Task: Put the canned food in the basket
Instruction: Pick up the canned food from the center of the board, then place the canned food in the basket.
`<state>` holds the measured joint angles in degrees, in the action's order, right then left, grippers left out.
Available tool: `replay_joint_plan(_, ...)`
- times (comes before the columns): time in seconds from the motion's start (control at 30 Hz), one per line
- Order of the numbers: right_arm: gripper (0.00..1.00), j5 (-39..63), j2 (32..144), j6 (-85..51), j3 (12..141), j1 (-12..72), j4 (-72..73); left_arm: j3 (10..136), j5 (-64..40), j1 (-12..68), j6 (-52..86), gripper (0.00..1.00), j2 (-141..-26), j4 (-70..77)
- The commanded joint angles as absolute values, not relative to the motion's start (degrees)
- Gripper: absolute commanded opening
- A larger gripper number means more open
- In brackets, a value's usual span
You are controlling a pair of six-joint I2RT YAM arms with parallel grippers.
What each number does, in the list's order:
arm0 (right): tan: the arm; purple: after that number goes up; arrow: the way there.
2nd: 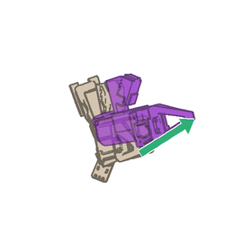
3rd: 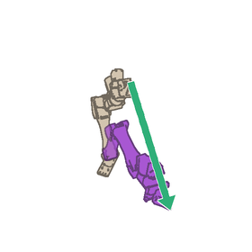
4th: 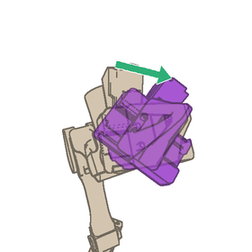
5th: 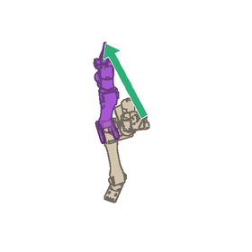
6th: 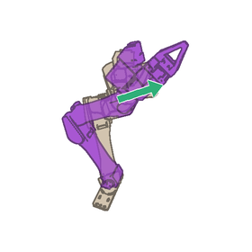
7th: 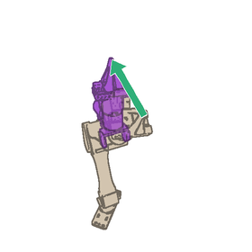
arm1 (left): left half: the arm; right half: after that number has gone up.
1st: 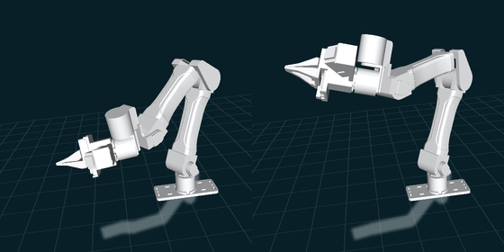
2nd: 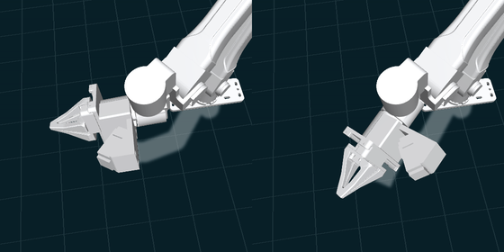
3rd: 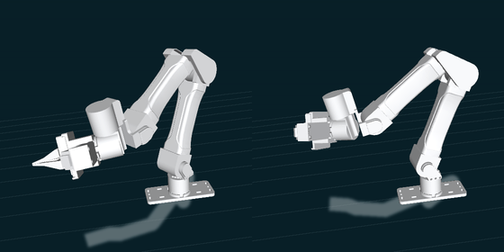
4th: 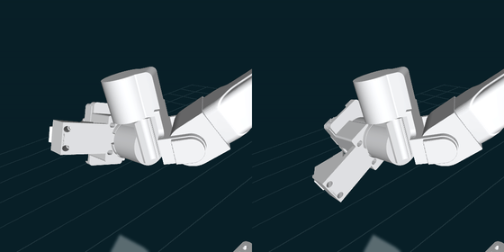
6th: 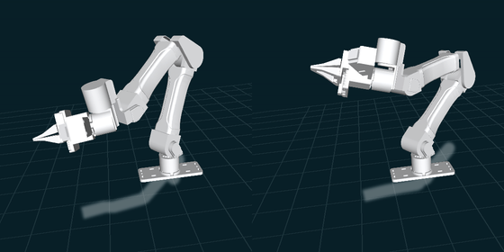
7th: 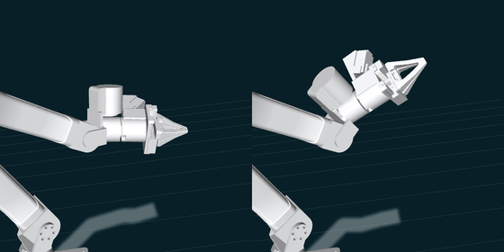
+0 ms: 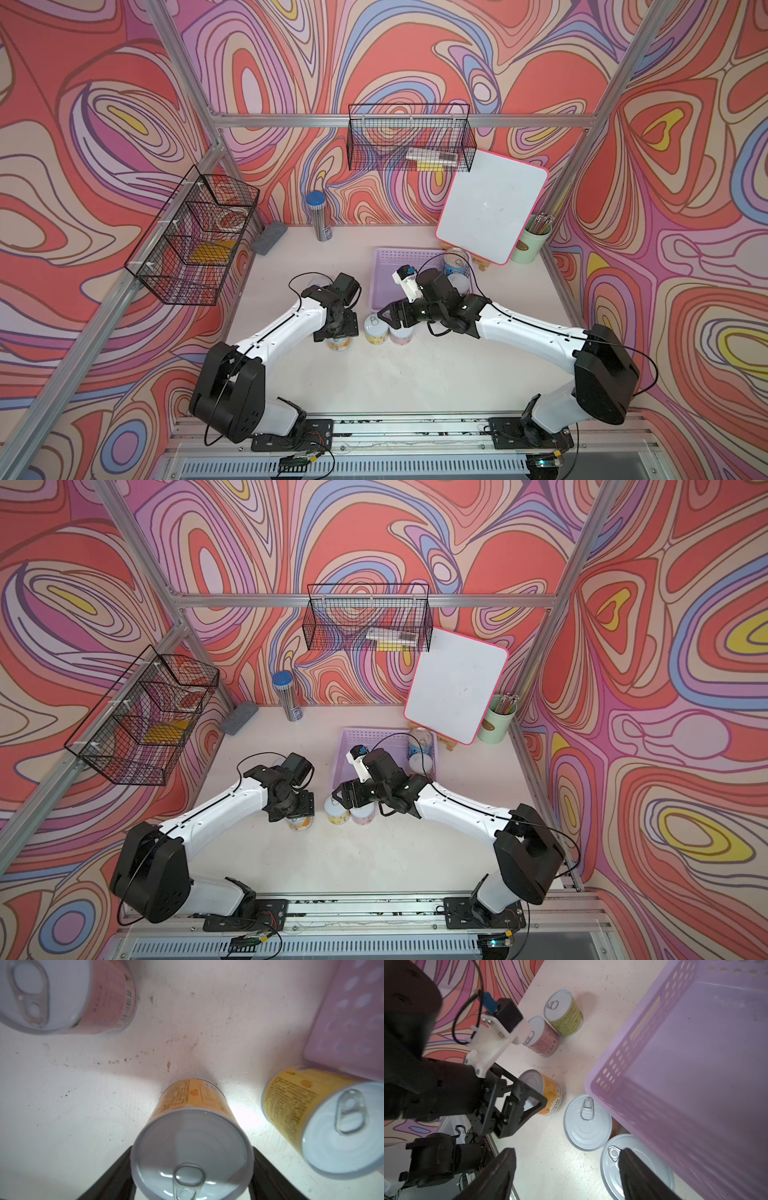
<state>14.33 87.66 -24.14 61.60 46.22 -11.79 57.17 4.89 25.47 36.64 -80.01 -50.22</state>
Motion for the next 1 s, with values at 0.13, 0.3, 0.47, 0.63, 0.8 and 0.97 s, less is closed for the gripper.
replay_joint_plan(0.13, 0.84, 7.56, 79.85, -23.23, 60.23, 46.57, -10.2, 65.33, 4.47, 26.63, 30.56, 0.62, -75.33, -54.67)
replay_joint_plan(0.3, 0.9, 5.63, 78.07, -21.9, 60.01, 46.58, -10.08, 69.82, 3.49, 28.54, 28.84, 0.59, -76.77, -54.66)
replay_joint_plan(0.47, 0.87, 5.72, 81.06, -18.71, 65.0, 46.54, -19.24, 74.13, 2.87, 30.09, 27.97, 0.57, -80.11, -53.89)
replay_joint_plan(0.63, 0.81, 4.63, 79.88, -17.58, 63.73, 46.58, -20.17, 78.26, 1.76, 31.15, 26.86, 0.53, -83.98, -52.43)
replay_joint_plan(0.8, 0.82, 1.63, 78.13, -17.1, 62.23, 46.15, -20.22, 81.8, 0.4, 32.51, 25.63, 0.52, -87.57, -50.04)
replay_joint_plan(0.97, 0.85, 3.89, 76.52, -17.29, 59.78, 42.74, -18.48, 87.34, -0.39, 34.33, 24.46, 0.52, -93.77, -49.22)
